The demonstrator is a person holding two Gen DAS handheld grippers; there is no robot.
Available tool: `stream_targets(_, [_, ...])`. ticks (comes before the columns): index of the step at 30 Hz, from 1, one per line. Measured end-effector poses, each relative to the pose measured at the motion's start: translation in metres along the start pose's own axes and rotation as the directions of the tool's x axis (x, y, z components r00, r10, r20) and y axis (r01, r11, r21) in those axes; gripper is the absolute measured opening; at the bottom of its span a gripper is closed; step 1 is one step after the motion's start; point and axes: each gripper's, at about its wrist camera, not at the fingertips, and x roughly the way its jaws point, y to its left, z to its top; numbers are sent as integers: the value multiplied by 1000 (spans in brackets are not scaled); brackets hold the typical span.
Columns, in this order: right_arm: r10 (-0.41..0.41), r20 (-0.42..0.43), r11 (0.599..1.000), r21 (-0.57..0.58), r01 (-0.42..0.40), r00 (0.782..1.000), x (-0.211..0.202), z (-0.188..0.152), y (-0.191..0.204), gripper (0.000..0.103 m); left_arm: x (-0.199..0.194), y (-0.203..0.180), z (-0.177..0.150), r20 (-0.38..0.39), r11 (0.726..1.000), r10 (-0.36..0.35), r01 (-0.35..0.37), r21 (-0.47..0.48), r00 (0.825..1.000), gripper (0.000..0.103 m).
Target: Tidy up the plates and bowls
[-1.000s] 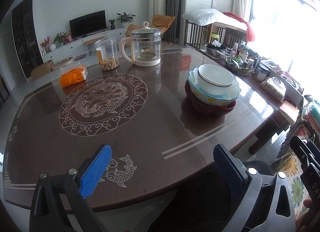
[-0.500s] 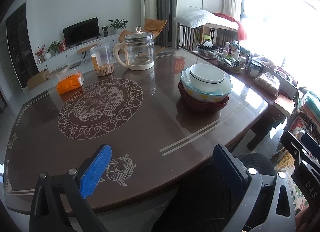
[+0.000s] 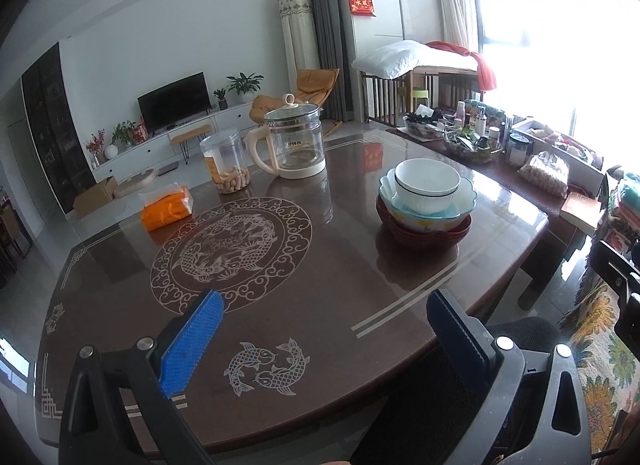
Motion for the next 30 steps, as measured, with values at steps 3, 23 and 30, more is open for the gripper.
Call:
stream_targets(3, [0, 23, 1000, -9, 1, 1000, -5, 1, 6, 80, 4, 1, -2, -58, 997, -64, 61, -42, 996, 101])
stream_targets(23, [27, 0, 997, -72, -27, 1000, -2, -6, 24, 80, 6, -7, 0, -73, 996, -83, 81, -36, 994, 101])
stream_targets(30, [35, -14, 997, -64, -36, 999, 0, -9, 26, 80, 9, -6, -5, -77, 996, -82, 79, -46, 994, 101])
